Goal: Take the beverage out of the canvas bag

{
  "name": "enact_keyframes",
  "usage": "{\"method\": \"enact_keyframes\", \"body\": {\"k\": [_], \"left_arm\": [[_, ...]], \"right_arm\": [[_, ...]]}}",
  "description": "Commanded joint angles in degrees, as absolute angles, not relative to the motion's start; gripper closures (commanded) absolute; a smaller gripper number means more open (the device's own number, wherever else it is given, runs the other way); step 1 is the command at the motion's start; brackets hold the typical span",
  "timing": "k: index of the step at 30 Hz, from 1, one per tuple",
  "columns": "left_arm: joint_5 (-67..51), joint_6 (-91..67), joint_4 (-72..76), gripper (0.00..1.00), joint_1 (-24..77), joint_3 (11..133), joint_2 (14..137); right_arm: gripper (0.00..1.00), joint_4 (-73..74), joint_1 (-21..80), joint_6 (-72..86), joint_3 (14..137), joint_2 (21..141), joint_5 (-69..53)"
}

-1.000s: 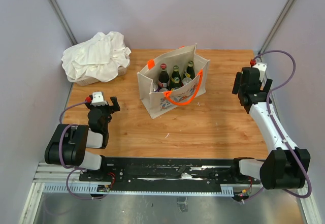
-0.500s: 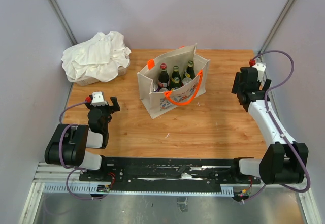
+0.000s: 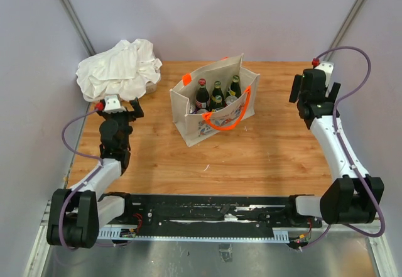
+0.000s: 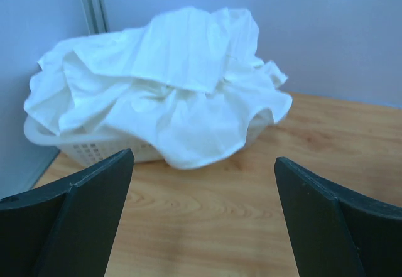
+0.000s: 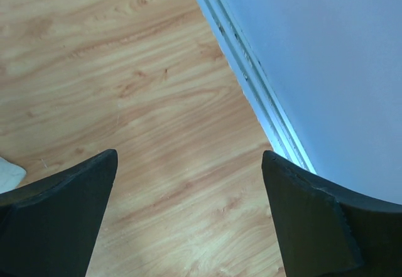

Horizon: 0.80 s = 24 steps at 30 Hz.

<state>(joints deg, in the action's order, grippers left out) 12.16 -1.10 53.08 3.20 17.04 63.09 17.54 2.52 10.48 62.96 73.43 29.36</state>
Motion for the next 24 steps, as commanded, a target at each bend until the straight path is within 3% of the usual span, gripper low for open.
{"method": "enact_keyframes", "body": {"k": [1, 12, 24], "left_arm": [[15.0, 0.44, 40.84, 0.0, 3.7, 27.19, 60.64], [-1.38, -7.65, 25.14, 0.0, 3.82, 46.01, 64.31], [-6.88, -9.82, 19.28, 0.01, 14.7, 50.63, 64.44]], "right_arm": [[0.02, 20.99, 2.2, 6.87, 67.82, 74.84, 30.19], [0.02, -3.45, 2.11, 5.78, 55.57, 63.45, 23.58], [0.01, 4.41, 5.94, 4.17, 65.44, 64.16, 9.39]]}}
